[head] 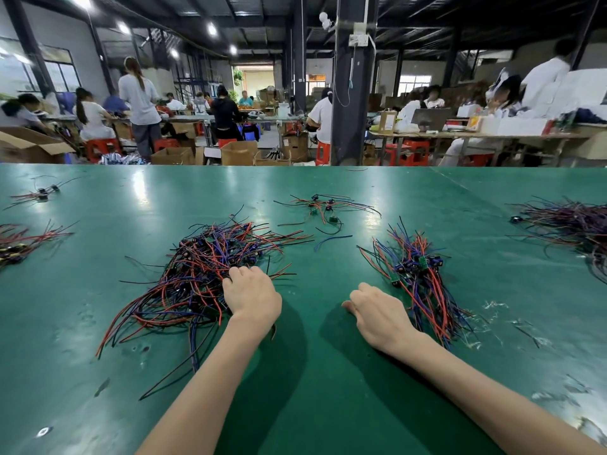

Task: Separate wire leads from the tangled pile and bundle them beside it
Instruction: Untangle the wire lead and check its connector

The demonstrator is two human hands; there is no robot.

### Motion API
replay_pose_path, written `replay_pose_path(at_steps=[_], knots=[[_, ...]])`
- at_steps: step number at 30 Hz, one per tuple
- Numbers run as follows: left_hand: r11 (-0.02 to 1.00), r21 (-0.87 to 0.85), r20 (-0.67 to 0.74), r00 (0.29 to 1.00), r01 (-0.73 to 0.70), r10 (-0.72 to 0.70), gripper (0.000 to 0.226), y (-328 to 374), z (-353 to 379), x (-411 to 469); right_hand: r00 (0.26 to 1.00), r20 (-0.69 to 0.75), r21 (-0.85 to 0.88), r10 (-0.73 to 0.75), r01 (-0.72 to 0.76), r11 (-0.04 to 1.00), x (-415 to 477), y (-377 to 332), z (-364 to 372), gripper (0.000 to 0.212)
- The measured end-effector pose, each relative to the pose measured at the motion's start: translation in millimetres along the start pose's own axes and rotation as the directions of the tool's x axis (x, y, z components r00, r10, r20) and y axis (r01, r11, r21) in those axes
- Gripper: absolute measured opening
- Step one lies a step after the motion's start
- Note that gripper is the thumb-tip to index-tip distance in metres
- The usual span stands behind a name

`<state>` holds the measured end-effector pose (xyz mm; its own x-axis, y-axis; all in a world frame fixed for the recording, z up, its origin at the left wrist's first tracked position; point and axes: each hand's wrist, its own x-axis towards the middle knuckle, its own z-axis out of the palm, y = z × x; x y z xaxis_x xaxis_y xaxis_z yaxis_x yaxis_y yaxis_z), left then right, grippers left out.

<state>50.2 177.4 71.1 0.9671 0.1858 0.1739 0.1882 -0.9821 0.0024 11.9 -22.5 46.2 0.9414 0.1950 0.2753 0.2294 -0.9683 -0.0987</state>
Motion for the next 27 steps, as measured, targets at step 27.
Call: replay_pose_path(at_steps=[27], knots=[[0.905, -0.307, -0.193, 0.951, -0.294, 0.243, 0.046, -44, -10, 80, 0.998, -0.042, 0.06, 0.046, -0.044, 0.997, -2, 0, 4, 0.044]])
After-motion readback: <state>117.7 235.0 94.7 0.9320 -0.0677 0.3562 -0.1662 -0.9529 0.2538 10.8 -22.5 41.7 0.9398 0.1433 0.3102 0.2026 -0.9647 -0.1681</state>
